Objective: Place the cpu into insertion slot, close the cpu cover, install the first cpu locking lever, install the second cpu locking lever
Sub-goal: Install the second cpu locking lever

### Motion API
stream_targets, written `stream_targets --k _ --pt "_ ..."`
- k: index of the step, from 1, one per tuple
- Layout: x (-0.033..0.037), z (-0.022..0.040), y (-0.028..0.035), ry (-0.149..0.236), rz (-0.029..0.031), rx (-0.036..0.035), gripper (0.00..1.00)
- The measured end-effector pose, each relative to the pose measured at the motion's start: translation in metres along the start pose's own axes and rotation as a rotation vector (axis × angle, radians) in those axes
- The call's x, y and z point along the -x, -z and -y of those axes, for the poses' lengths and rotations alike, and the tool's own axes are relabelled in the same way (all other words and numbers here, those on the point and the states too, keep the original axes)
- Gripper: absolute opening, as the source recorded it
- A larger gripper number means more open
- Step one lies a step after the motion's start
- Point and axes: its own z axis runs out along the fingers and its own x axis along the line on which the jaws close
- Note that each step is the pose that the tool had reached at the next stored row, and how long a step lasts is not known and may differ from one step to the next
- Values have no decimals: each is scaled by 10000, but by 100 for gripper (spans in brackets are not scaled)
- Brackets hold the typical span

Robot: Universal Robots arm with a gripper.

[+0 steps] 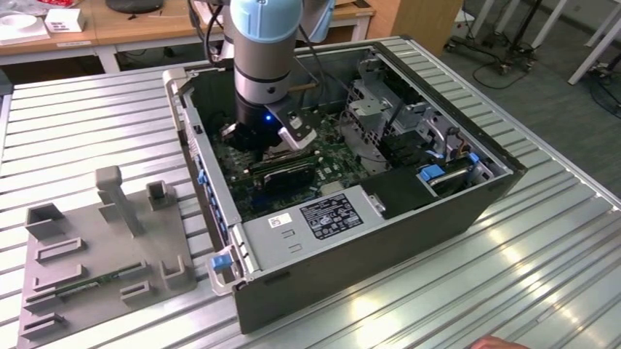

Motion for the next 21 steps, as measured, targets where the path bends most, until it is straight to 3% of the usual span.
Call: stream_targets --k 2,4,9,11,13,18,21 --pt "8 -7 29 -1 7 -87 11" --pt "17 -12 55 3 18 -258 11" --pt "34 -21 94 14 64 -915 11" --pt "43 -26 112 19 75 -1054 11" --pt "48 -29 123 19 81 -1136 11" --pt "53 -29 123 18 81 -1141 11" --pt "101 -33 122 16 77 -1141 11"
